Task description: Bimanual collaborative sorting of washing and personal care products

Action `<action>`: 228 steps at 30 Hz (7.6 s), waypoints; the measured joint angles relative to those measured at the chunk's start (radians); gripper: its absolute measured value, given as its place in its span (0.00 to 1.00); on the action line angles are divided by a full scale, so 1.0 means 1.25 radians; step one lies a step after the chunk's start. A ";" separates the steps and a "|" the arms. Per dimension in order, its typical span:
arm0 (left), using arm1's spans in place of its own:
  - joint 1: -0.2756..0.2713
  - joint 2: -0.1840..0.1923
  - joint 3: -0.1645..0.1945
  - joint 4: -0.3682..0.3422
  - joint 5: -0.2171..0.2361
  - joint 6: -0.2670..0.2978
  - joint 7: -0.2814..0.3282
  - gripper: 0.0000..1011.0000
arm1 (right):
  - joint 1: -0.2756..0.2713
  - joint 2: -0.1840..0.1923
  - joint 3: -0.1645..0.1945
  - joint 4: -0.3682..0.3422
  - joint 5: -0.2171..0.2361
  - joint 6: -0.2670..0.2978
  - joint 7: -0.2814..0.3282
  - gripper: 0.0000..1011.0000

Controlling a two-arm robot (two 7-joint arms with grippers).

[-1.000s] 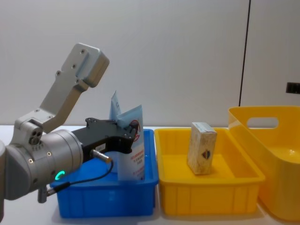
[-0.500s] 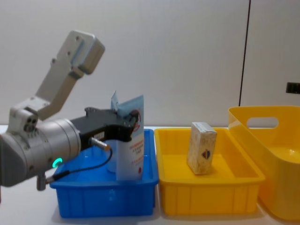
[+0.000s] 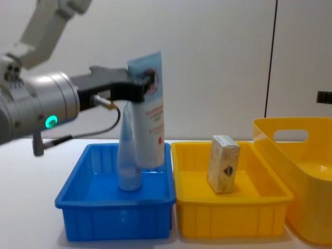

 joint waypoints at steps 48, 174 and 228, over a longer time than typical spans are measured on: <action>-0.151 -0.042 -0.007 0.063 -0.075 -0.071 -0.134 0.08 | -0.013 0.076 -0.092 -0.052 0.063 -0.065 0.227 0.99; -0.159 -0.026 0.066 0.066 -0.133 -0.037 -0.199 0.09 | 0.116 0.009 -0.303 0.136 -0.174 -0.267 0.197 0.42; -0.159 -0.026 0.067 0.066 -0.133 -0.037 -0.199 0.99 | 0.193 0.046 -0.112 0.229 -0.138 -0.183 0.088 0.30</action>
